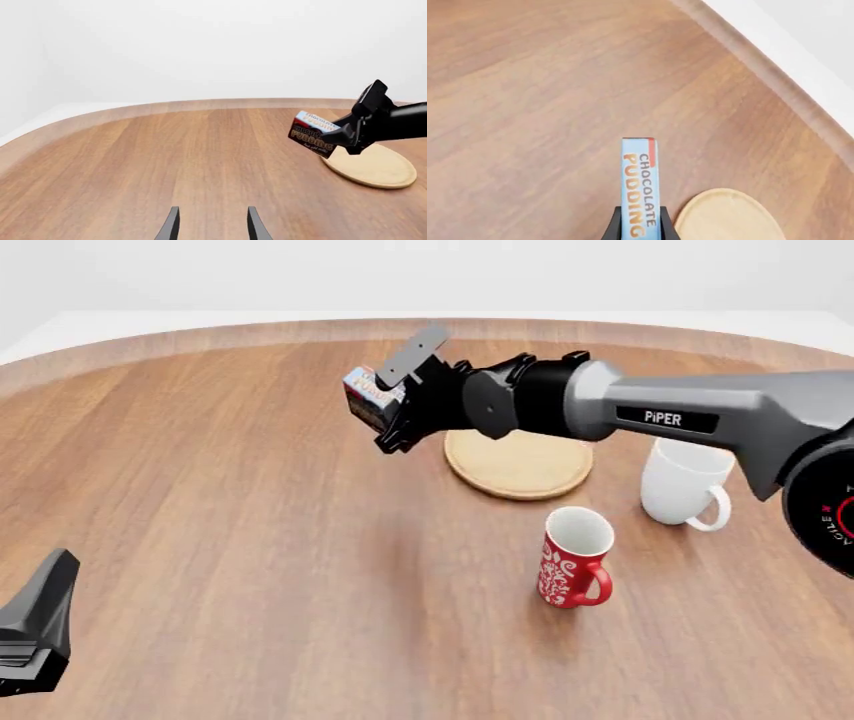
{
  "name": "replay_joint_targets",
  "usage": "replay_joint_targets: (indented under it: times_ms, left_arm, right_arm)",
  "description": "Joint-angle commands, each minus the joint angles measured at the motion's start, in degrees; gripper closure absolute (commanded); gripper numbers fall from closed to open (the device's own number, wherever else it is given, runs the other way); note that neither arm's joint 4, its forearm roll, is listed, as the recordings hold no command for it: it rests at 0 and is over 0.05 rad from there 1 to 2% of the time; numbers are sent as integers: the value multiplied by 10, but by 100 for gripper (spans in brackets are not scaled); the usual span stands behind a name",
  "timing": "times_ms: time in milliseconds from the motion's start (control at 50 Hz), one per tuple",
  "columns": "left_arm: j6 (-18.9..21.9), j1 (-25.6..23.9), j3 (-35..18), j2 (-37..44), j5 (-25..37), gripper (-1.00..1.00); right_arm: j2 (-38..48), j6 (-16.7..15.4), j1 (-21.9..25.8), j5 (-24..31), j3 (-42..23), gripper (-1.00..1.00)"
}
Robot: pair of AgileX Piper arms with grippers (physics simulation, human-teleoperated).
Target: Put the chocolate pudding to the left of the plate.
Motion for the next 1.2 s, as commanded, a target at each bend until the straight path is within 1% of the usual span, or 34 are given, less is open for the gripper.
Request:
replay_joint_targets:
  times_ms: [20, 360, 540, 980, 1060, 1200]
  left_arm:
    - [0, 0, 0, 0, 0, -100]
    - [0, 0, 0, 0, 0, -100]
    - [0, 0, 0, 0, 0, -100]
    - [0, 0, 0, 0, 0, -100]
    - [0, 0, 0, 0, 0, -100]
    - [0, 0, 0, 0, 0, -100]
  right_arm:
    - [50, 11, -9, 8, -55, 100]
    - [93, 13, -29, 7, -80, 100]
    - [113, 16, -31, -2, -82, 100]
    - [162, 24, -27, -3, -113, 100]
    - [169, 16, -29, 5, -129, 100]
    - [171, 16, -30, 1, -124, 100]
